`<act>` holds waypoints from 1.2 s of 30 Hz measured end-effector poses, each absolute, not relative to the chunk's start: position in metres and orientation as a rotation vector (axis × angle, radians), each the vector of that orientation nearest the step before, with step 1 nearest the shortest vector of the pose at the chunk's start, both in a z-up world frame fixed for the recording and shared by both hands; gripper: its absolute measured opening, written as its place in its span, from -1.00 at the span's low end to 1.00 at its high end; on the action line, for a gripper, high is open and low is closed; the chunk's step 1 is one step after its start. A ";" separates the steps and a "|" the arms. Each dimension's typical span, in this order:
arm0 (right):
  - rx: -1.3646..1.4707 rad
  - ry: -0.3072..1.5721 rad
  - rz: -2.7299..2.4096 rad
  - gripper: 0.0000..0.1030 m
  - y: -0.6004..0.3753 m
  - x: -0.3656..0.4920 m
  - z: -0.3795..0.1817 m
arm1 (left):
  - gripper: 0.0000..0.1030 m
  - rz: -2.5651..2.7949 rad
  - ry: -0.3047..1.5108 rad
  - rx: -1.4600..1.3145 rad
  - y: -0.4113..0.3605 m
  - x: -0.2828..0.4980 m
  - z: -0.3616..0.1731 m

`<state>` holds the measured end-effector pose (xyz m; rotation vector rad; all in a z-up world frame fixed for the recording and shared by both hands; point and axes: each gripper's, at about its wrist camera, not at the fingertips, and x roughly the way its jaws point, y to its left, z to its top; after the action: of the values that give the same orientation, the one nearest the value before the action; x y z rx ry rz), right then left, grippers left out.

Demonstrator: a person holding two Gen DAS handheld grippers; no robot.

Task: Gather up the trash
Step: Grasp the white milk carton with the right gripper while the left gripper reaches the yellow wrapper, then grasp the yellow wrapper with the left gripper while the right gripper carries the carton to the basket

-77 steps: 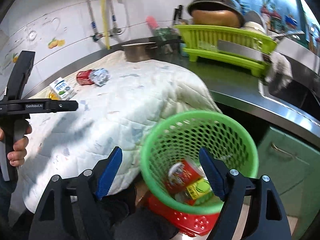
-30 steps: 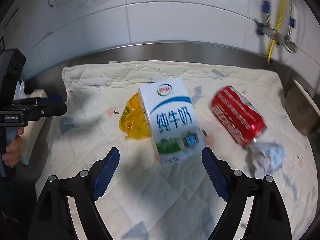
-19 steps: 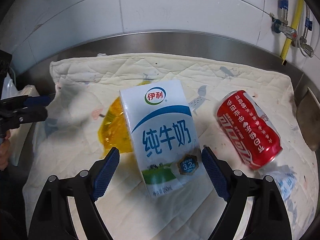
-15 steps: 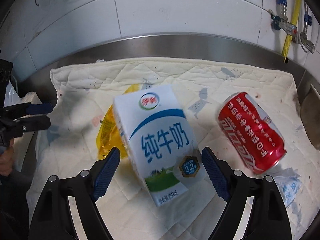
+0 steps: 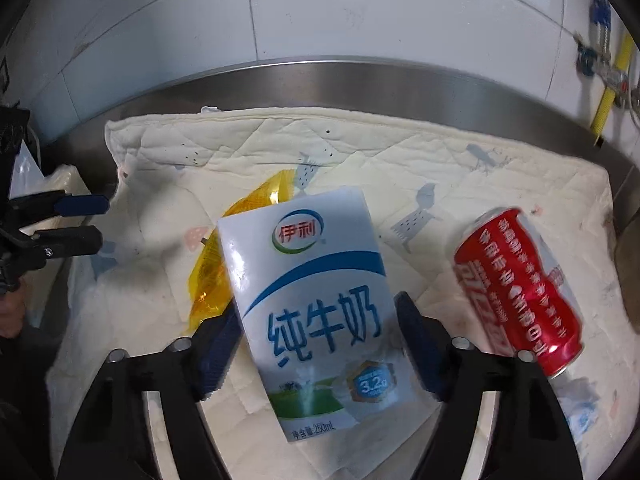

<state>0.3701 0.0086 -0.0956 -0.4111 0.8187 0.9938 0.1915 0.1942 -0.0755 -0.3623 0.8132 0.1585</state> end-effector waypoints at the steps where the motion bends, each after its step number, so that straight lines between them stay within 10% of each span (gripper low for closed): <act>1: -0.410 0.804 0.990 0.36 0.007 0.368 -0.094 | 0.54 0.158 0.812 -0.362 0.194 0.193 -0.075; 25: -0.212 0.693 0.691 0.33 -0.158 0.248 -0.032 | 0.69 0.059 0.955 -0.384 0.140 0.309 -0.106; 36: -0.135 0.728 0.406 0.31 -0.266 0.154 -0.065 | -0.13 -0.021 0.966 -0.450 0.132 0.312 -0.123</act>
<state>0.1535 -0.2656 -0.0655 -0.1350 0.7278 0.4064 0.3123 0.1316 -0.1230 -0.4502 0.9657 -0.0207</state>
